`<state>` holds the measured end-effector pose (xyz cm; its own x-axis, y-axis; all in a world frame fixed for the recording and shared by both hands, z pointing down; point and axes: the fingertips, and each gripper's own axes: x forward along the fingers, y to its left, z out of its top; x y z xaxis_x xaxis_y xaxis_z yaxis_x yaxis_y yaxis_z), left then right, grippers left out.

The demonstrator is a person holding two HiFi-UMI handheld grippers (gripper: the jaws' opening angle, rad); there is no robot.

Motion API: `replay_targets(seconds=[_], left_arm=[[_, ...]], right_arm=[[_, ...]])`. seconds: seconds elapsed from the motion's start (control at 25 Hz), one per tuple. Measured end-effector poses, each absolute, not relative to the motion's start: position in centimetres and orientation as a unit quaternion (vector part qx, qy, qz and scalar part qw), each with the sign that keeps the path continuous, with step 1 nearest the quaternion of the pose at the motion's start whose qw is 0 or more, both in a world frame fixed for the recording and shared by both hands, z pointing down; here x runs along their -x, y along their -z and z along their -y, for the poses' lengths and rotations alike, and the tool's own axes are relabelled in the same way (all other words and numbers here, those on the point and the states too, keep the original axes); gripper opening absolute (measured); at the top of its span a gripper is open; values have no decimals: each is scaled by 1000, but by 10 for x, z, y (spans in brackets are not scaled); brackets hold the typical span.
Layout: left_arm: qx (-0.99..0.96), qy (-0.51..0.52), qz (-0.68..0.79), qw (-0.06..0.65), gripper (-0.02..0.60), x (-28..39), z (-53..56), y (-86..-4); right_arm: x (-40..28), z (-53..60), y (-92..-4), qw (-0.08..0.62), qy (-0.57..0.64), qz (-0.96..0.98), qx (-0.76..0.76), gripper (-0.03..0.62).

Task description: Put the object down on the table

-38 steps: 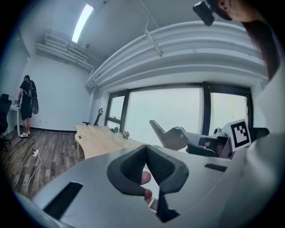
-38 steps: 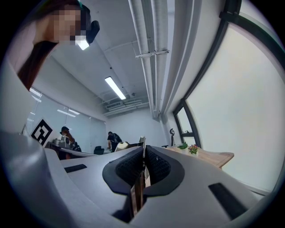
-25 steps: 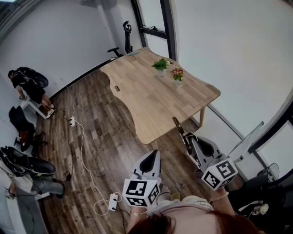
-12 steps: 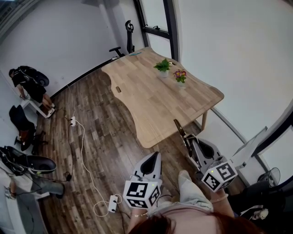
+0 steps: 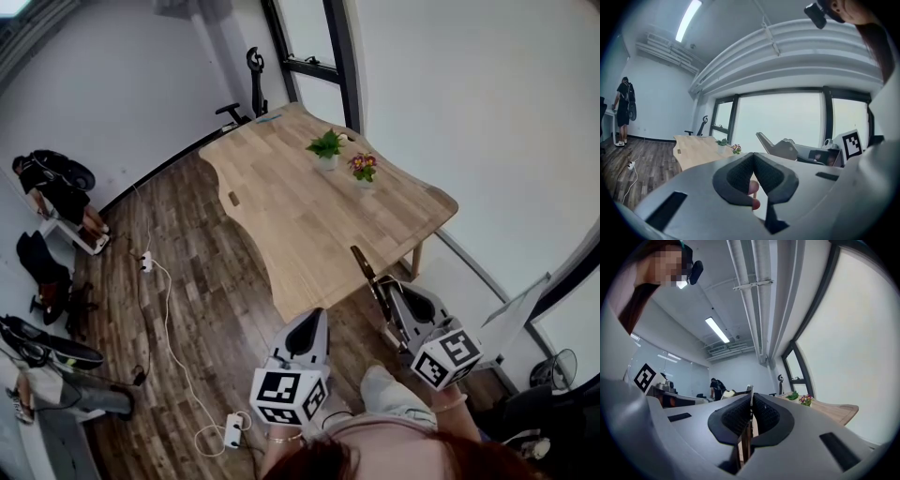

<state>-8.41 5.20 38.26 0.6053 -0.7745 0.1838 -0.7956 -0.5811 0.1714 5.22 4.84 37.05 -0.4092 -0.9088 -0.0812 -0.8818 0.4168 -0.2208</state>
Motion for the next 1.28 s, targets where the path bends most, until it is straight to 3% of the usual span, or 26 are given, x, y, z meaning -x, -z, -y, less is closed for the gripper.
replay_targets(seconds=[1.28], left_arm=[[-866, -58, 483, 118, 2, 0, 114, -382]], right_arm=[[-120, 134, -370, 93, 76, -870, 479, 2]])
